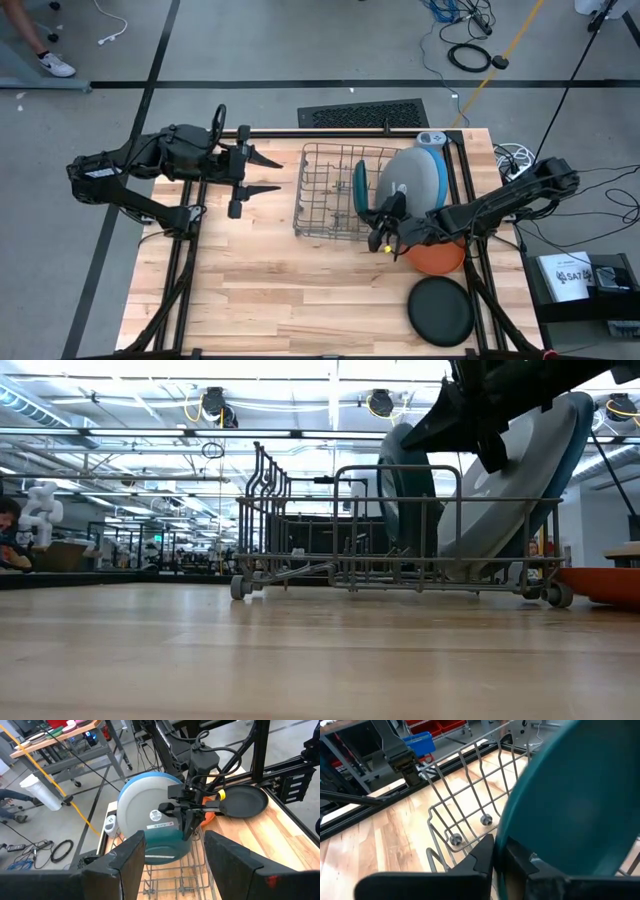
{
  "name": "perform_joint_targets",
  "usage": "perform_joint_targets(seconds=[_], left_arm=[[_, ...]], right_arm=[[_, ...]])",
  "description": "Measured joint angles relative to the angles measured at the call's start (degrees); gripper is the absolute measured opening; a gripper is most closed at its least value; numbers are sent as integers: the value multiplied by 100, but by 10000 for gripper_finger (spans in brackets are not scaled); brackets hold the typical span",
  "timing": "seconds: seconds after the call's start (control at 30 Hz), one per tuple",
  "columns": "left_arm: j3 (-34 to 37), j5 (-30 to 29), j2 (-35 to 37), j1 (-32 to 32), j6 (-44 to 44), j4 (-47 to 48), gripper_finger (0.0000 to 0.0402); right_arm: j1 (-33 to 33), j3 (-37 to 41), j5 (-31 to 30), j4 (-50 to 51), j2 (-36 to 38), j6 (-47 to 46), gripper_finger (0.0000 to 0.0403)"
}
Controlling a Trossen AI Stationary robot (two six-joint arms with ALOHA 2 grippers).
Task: Sort dishes
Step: Put the dark blue plate into the dish rack
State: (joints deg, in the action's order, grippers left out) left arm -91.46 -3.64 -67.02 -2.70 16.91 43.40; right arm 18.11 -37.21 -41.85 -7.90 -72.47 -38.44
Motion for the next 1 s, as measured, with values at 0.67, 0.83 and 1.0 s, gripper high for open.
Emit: perform_joint_targets(seconds=[0.67, 0.83, 1.0], left_arm=[[-5, 713, -2281, 204, 19, -474, 205], [-4, 763, -2958, 489, 176, -1015, 205], [-2, 761, -3440, 731, 191, -1294, 205]], right_arm=[[0, 4, -28, -37, -26, 42, 36], [0, 7, -15, -44, -26, 121, 36], [0, 9, -11, -42, -28, 159, 36]])
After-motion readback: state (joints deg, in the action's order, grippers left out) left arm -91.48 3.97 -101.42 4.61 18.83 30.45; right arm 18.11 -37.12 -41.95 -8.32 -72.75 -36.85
